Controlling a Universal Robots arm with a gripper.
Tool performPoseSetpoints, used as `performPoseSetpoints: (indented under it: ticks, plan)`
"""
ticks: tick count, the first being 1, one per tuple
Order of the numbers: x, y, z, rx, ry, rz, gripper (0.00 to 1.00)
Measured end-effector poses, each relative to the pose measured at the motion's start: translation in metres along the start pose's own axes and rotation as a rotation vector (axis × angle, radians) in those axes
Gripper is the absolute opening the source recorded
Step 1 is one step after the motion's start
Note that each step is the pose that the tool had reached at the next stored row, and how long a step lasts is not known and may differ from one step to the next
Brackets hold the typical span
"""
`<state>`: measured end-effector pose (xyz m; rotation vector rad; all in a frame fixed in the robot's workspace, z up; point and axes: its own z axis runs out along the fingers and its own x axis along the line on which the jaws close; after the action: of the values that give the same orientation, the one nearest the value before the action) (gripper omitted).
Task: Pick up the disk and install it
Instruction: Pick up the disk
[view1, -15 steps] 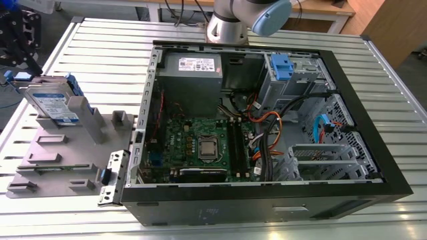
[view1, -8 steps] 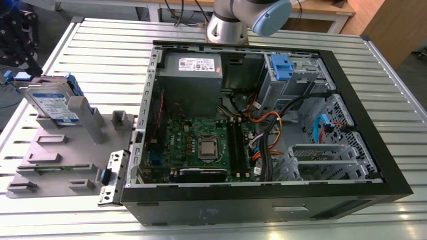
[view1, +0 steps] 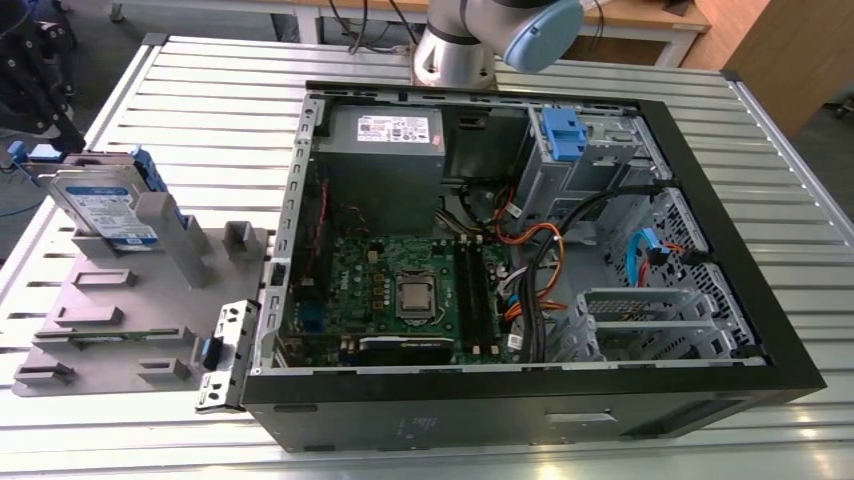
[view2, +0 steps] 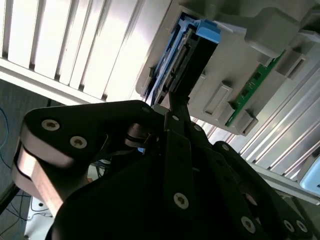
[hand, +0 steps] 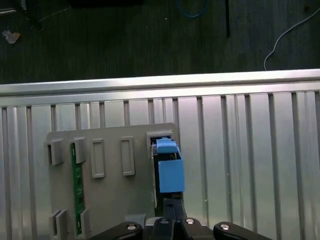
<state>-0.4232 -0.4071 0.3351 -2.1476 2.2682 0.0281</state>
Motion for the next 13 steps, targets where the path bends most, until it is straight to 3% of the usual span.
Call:
performPoseSetpoints:
  ticks: [5, 11, 13]
  plan:
    - [0.0000, 0.0000, 0.0006, -0.0020, 0.0001, -0.083, 0.11]
    - [0.0000, 0.0000, 0.0006, -0.0021, 0.0000, -0.083, 0.11]
    - [0.0000, 0.0000, 0.0008, -0.0012, -0.0001, -0.051, 0.11]
